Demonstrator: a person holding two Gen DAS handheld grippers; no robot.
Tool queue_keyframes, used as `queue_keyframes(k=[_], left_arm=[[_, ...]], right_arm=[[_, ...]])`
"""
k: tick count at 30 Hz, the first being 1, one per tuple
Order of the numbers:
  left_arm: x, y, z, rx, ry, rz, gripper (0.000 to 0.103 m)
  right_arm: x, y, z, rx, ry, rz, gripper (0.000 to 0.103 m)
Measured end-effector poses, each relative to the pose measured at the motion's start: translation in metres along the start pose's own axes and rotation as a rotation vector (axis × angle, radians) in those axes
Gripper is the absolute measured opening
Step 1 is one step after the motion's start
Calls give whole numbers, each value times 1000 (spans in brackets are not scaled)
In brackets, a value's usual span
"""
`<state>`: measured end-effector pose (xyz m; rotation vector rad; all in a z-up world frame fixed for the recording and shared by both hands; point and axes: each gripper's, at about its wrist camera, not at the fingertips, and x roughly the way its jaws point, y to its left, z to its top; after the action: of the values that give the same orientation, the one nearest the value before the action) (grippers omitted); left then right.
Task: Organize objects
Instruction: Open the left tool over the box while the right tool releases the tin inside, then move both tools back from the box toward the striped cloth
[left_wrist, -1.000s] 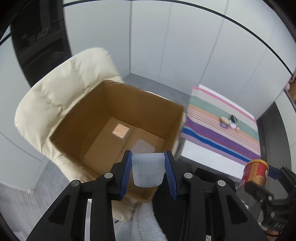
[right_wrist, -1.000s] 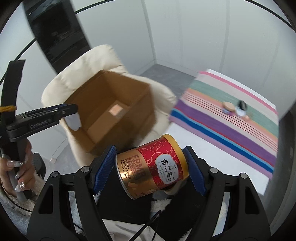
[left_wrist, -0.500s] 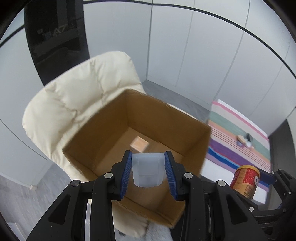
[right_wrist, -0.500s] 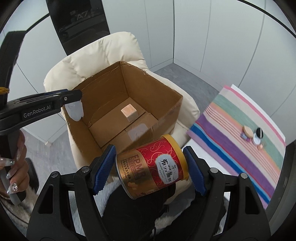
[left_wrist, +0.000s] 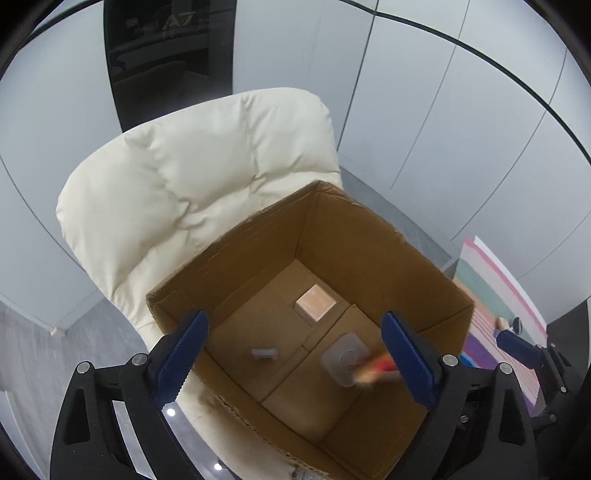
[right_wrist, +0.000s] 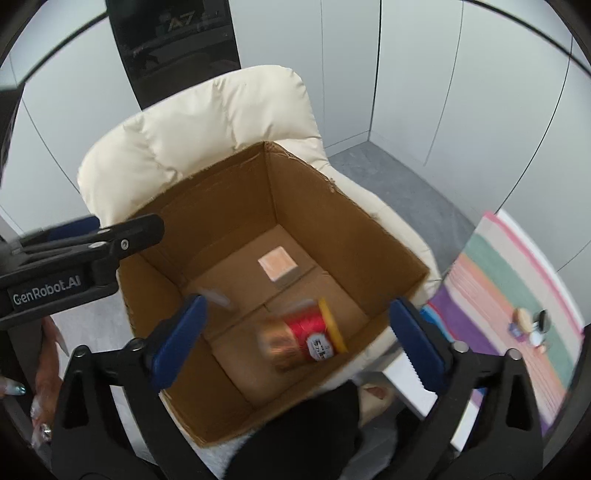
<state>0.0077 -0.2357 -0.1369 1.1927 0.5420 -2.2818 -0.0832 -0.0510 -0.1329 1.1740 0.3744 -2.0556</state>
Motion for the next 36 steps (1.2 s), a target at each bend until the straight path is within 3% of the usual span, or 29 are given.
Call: queue_keyframes(k=[9, 22, 26, 30, 36], left_arm=[[2, -18, -6, 80, 16, 15, 96], [-14, -22, -19, 109, 30, -11, 96], [-31, -24, -37, 118, 60, -54, 96], [-45, -32, -62, 170, 87, -23, 96], [-66, -29, -97, 196, 116, -55, 96]], right_arm=[[7, -24, -6, 98, 27, 19, 101], [-23, -24, -19, 99, -3, -8, 101], [-41, -23, -35, 103, 0, -26, 101], [-57, -25, -58, 118, 2, -57, 101], [-82, -24, -100, 139, 28, -44, 101]])
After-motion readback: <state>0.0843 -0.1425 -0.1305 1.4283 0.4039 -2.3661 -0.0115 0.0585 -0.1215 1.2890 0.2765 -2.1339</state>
